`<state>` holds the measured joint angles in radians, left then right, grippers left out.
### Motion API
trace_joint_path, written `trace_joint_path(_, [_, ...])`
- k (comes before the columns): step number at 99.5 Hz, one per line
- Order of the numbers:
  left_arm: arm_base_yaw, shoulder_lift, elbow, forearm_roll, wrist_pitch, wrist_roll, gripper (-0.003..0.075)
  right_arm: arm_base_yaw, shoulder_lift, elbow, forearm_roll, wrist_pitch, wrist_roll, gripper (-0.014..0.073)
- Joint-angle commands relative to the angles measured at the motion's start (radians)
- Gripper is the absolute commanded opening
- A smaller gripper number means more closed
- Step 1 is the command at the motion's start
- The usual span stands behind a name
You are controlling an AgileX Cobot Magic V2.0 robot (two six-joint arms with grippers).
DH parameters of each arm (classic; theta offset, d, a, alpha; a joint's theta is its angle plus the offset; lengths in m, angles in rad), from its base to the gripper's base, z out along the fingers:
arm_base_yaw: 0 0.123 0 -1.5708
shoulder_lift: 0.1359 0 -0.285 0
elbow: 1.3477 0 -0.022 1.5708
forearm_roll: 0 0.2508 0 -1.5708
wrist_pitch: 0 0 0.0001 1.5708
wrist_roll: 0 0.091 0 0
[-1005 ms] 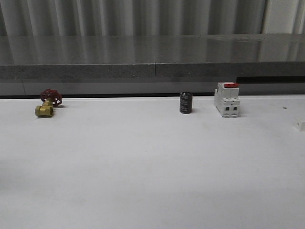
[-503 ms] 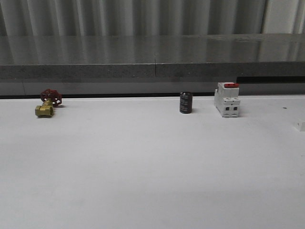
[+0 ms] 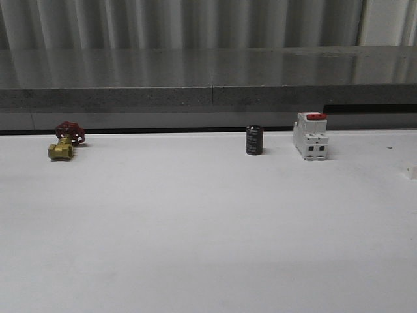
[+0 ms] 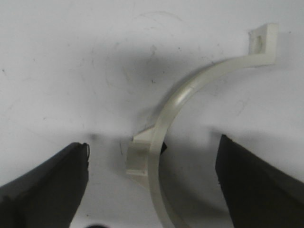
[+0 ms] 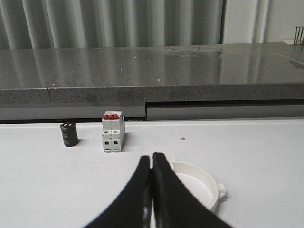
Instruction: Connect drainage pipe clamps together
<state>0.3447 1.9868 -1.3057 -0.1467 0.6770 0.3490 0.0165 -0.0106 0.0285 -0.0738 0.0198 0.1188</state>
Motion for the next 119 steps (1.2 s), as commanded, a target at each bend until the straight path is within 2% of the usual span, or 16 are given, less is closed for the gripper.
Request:
trace_joint_path(1, [0.004, -0.033, -0.040, -0.005, -0.037, 0.006, 0.0546, 0.001, -0.019, -0.020, -0.002, -0.084, -0.003, -0.0067])
trace_joint_path(34, [0.004, -0.011, -0.047, -0.005, -0.047, 0.007, 0.0531, 0.001, -0.019, -0.020, -0.002, -0.084, -0.003, -0.0067])
trace_joint_path(44, [0.004, -0.011, -0.047, -0.005, -0.047, 0.007, 0.0419, 0.001, -0.019, -0.020, -0.002, -0.084, -0.003, -0.0067])
trace_joint_path(61, [0.004, -0.011, -0.047, -0.005, -0.034, 0.007, 0.0130, 0.001, -0.019, -0.020, -0.002, -0.084, -0.003, -0.0067])
trace_joint_path(68, [0.004, -0.015, -0.049, -0.005, -0.021, 0.007, 0.0077, 0.001, -0.019, -0.020, -0.002, -0.084, -0.003, -0.0067])
trace_joint_path(97, [-0.024, -0.122, -0.049, -0.079, 0.116, 0.004, 0.0073, 0.001, -0.019, -0.020, -0.002, -0.084, -0.003, -0.0067])
trace_joint_path(119, [-0.194, -0.238, -0.045, -0.070, 0.210, -0.166, 0.0073, 0.001, -0.019, -0.020, -0.002, -0.084, -0.003, -0.0067])
